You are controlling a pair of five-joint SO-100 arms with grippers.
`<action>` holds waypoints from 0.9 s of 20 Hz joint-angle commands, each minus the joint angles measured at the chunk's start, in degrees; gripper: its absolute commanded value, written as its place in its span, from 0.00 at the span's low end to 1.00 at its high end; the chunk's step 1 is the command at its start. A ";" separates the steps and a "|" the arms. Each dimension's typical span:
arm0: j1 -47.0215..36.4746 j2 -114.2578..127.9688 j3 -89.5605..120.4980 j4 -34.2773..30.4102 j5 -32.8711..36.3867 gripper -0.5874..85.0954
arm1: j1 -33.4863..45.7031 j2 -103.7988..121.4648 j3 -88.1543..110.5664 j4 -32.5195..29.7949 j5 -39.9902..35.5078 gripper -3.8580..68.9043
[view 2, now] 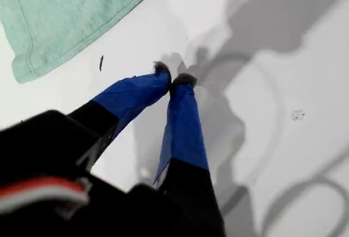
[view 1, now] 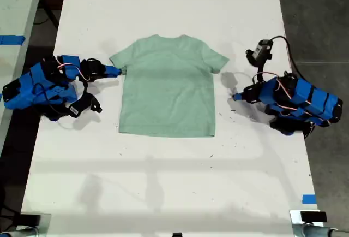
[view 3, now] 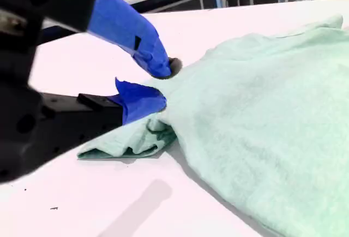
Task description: Fold t shirt
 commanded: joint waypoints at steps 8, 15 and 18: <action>8.79 0.79 2.46 -0.26 -13.80 0.07 | -1.93 0.26 3.16 -2.29 6.68 0.10; 0.79 0.79 2.46 -2.29 -11.34 0.32 | -0.88 0.26 3.16 -2.29 15.73 0.10; -2.99 0.79 2.46 -8.79 -8.26 0.15 | -0.97 0.26 3.52 -3.96 23.03 0.17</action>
